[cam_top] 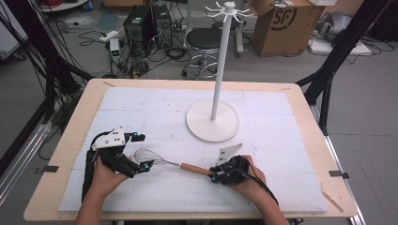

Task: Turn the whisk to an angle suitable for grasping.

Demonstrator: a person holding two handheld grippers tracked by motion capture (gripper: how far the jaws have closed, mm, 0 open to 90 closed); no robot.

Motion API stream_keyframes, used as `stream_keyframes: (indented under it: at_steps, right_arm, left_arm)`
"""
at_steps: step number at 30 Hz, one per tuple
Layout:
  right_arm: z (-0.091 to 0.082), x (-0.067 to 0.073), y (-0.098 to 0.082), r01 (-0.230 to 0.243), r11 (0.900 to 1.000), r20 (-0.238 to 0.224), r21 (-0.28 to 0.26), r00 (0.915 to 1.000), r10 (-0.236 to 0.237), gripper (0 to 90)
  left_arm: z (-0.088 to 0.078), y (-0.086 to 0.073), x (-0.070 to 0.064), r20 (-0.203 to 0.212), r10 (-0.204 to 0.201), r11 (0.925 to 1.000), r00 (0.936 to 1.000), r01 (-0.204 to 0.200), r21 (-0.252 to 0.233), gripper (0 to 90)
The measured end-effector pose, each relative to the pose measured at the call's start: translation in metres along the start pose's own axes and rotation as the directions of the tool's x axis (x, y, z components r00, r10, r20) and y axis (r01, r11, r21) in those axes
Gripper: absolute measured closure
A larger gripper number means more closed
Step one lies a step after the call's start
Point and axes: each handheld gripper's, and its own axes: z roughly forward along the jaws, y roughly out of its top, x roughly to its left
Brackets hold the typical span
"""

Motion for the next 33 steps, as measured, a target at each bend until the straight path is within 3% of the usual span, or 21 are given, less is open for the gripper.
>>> stream_keyframes:
  at_steps: [3, 9, 14, 21, 28, 33]
  right_arm:
    - [0.0, 0.0, 0.001, 0.023, 1.0, 0.003, 0.001, 0.9997, -0.023, 72.8]
    - [0.003, -0.003, 0.007, 0.06, 0.998, 0.061, 0.01, 0.9963, -0.06, 72.6]
    - [0.007, -0.012, 0.012, 0.054, 0.998, 0.104, 0.014, 0.9931, -0.055, 72.0]
    - [0.008, -0.023, 0.011, 0.012, 1.0, 0.145, -0.006, 0.9894, -0.011, 62.1]
    - [0.007, -0.024, 0.01, -0.005, 1.0, 0.134, -0.006, 0.9909, 0.006, 59.0]
    - [0.002, -0.023, 0.01, 0.0, 0.999, 0.128, -0.042, 0.9918, 0.005, 52.4]
  left_arm:
    - [0.001, 0.0, 0.0, 0.001, -0.001, 1.0, 1.0, 0.001, 0.004, 1.6]
    - [0.001, 0.0, 0.0, 0.001, 0.002, 1.0, 1.0, -0.002, 0.005, 1.6]
    - [0.0, 0.0, 0.001, 0.001, 0.004, 1.0, 1.0, -0.004, 0.004, 1.6]
    - [-0.001, -0.001, 0.002, 0.001, 0.001, 1.0, 1.0, -0.001, 0.005, 1.6]
    - [0.0, -0.001, 0.002, 0.002, 0.002, 1.0, 1.0, -0.002, 0.008, 1.6]
    - [0.0, -0.001, 0.001, 0.002, -0.002, 1.0, 1.0, 0.002, 0.008, 1.6]
